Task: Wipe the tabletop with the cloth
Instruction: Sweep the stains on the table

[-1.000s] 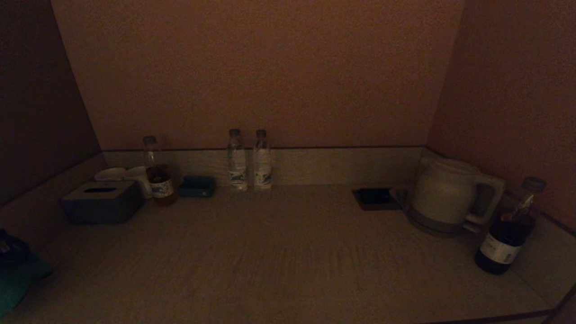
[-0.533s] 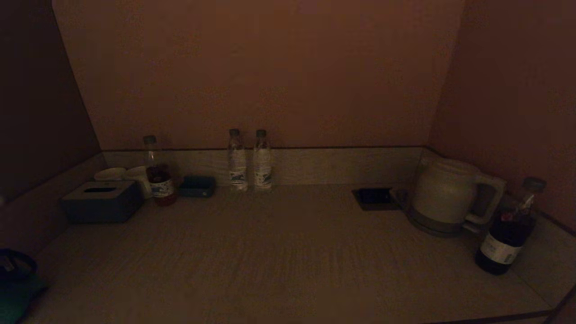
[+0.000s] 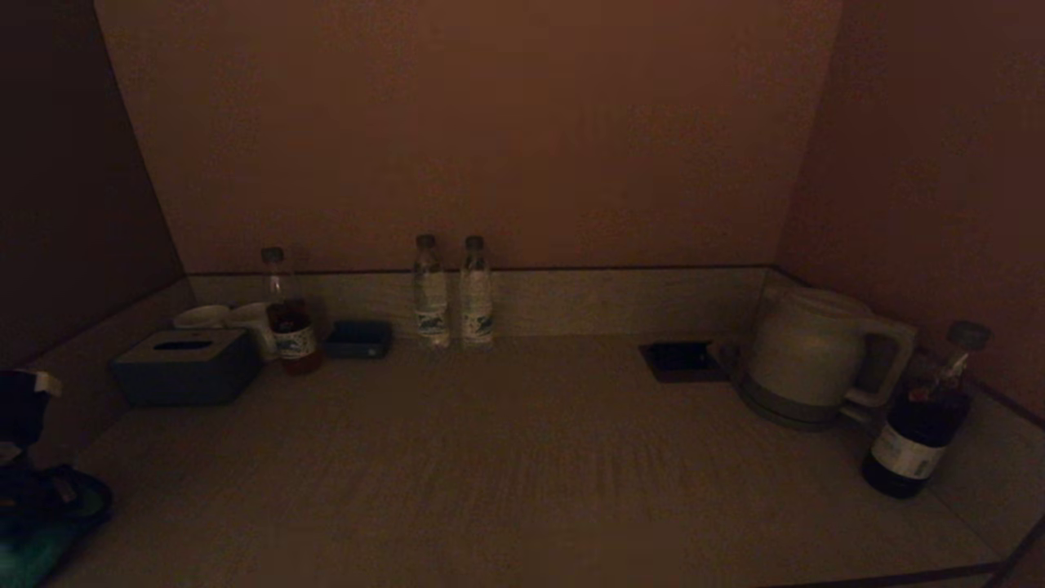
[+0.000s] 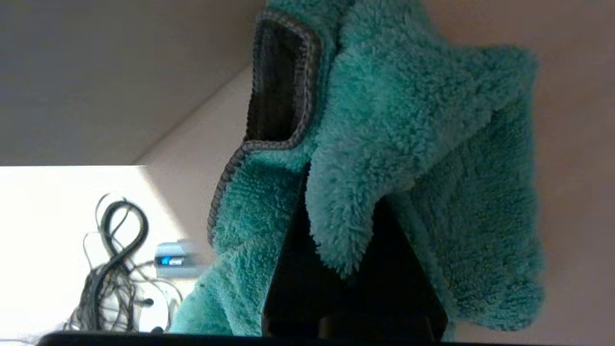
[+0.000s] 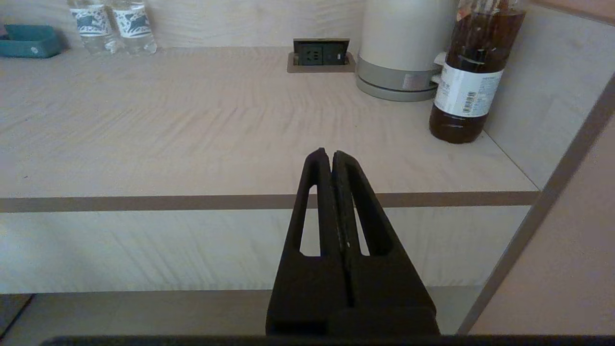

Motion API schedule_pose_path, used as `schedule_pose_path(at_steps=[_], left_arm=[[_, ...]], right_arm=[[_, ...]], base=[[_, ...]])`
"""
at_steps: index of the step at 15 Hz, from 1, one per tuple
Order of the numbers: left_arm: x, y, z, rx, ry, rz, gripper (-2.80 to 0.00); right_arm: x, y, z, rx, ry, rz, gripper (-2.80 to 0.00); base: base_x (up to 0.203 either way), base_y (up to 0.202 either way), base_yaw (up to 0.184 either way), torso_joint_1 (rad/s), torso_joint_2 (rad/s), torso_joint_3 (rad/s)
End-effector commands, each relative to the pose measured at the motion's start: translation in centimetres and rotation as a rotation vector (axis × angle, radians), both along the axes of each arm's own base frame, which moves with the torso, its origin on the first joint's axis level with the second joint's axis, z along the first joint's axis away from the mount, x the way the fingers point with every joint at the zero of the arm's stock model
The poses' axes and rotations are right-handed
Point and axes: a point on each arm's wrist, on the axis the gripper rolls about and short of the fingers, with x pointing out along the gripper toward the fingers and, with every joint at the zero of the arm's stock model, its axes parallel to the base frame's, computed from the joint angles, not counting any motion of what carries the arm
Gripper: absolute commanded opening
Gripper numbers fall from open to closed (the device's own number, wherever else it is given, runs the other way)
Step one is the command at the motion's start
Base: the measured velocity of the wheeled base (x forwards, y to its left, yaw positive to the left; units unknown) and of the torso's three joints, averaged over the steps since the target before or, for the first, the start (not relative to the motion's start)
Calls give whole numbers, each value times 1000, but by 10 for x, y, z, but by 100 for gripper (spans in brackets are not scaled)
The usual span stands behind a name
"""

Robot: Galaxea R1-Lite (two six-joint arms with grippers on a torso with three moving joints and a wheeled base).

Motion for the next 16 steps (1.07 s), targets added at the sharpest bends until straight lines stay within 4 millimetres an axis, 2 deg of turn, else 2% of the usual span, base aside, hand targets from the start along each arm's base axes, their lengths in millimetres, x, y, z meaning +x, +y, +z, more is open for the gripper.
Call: schedule_pose_path(at_steps=[1, 2, 3, 7, 10, 11, 13, 16], left_arm=[[4, -12, -9, -36, 26, -38, -280], [9, -28, -12, -53, 23, -83, -280], [11, -35, -13, -64, 19, -99, -280], [26, -102, -14, -90, -12, -263, -280], [36, -150, -7, -102, -61, -393, -280], [41, -161, -4, -102, -82, -423, -280], [44, -166, -5, -101, -84, -439, -280], [69, -225, -1, -106, -146, -593, -280]], right_arm=[[0, 0, 0, 0, 1, 0, -280], [0, 0, 0, 0, 1, 0, -280], [0, 0, 0, 0, 1, 0, -280], [0, 0, 0, 0, 1, 0, -280], [0, 0, 0, 0, 1, 0, -280], [0, 0, 0, 0, 1, 0, -280], [0, 0, 0, 0, 1, 0, -280], [0, 0, 0, 0, 1, 0, -280]], base=[[0, 0, 0, 0, 0, 0], [0, 0, 0, 0, 0, 0], [0, 0, 0, 0, 0, 0], [0, 0, 0, 0, 0, 0], [0, 0, 0, 0, 0, 0], [0, 0, 0, 0, 0, 0], [0, 0, 0, 0, 0, 0], [0, 0, 0, 0, 0, 0]])
